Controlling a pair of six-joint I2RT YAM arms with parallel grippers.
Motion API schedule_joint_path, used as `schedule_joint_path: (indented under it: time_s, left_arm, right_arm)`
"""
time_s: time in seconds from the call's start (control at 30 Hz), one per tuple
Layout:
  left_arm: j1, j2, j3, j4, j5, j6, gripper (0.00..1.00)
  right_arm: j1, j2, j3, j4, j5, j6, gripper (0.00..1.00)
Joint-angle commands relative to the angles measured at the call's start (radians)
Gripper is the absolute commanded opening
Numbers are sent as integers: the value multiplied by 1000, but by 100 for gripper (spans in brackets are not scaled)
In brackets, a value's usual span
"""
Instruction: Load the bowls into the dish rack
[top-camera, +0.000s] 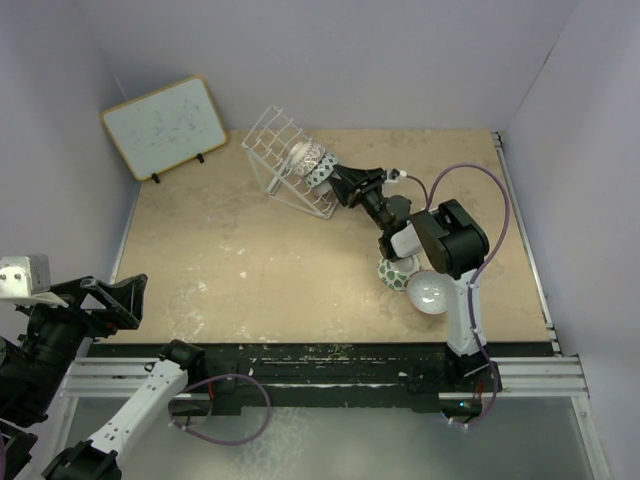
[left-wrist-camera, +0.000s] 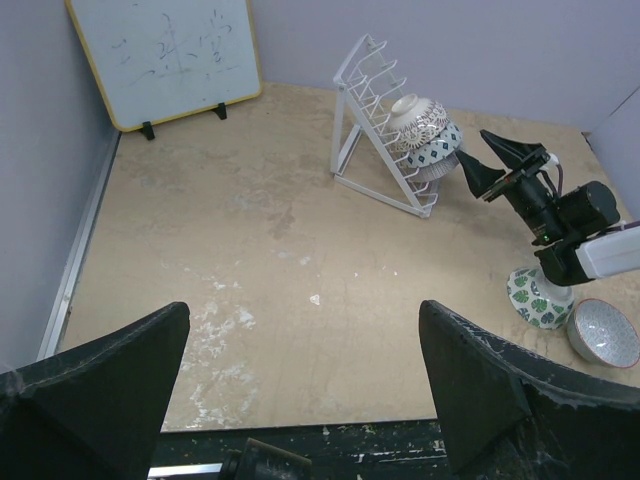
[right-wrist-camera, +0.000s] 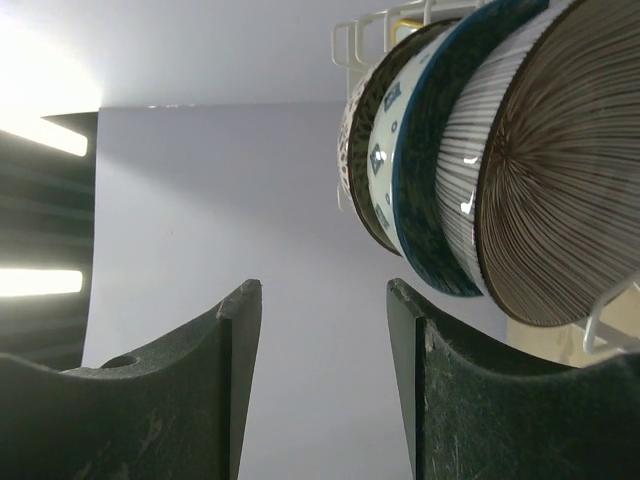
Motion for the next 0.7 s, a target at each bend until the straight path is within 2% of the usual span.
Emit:
schedule_joint_path:
  time_s: [0.0,0.4,0.53,0.67]
  left_arm:
    - [-7,1,19,21,2,-15,99]
    - [-7,-4,13,21,-1,-15,99]
    - [-8,-2,10,22,0,-15,99]
    - [-9,-3,4,26,7,-17,99]
  right_arm:
    - [-6,-75,-34,314,-10,-23,56]
    - [-7,-250,-124,259,-46,-79,56]
    - [-7,-374,-169,130,-86,-139,56]
    - [-7,-552,-241,-111,-142,-255,56]
